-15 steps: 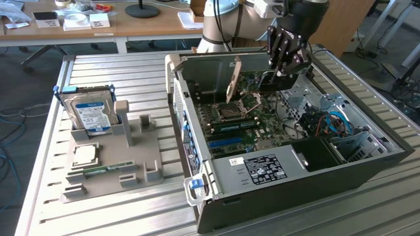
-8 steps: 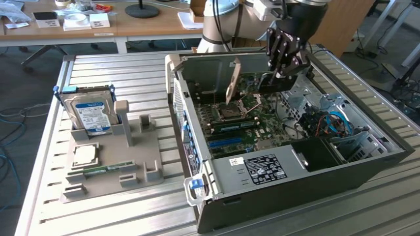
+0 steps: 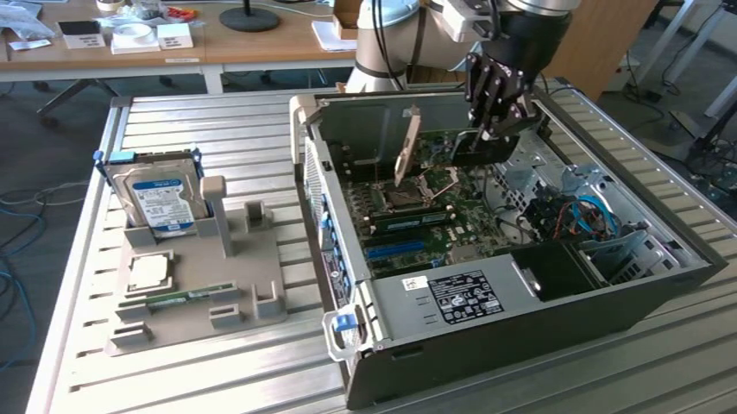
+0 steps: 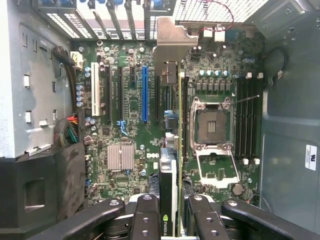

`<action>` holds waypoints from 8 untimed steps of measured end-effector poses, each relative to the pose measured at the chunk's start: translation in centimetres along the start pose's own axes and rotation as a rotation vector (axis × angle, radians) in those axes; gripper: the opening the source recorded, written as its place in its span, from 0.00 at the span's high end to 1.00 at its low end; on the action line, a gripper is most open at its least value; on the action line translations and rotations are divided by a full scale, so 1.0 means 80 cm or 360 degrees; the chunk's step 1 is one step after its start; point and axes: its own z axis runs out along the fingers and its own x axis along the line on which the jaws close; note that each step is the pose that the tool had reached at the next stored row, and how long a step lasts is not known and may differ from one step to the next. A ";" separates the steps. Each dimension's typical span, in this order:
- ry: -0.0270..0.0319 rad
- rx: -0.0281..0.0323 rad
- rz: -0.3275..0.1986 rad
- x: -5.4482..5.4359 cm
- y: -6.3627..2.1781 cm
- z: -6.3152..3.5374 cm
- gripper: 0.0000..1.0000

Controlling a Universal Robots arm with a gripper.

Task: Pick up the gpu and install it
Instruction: 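Insert the gpu into the slot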

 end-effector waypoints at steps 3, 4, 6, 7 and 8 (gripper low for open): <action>-0.00001 0.00000 0.0000 0.000 0.000 0.002 0.74; 0.00000 0.00000 0.0000 0.000 0.000 0.003 0.74; -0.00001 0.00000 0.0000 0.000 0.000 0.003 0.74; 0.00000 0.00000 0.0000 0.000 0.000 0.003 0.74; -0.00001 -0.00001 0.0000 0.000 0.000 0.003 0.74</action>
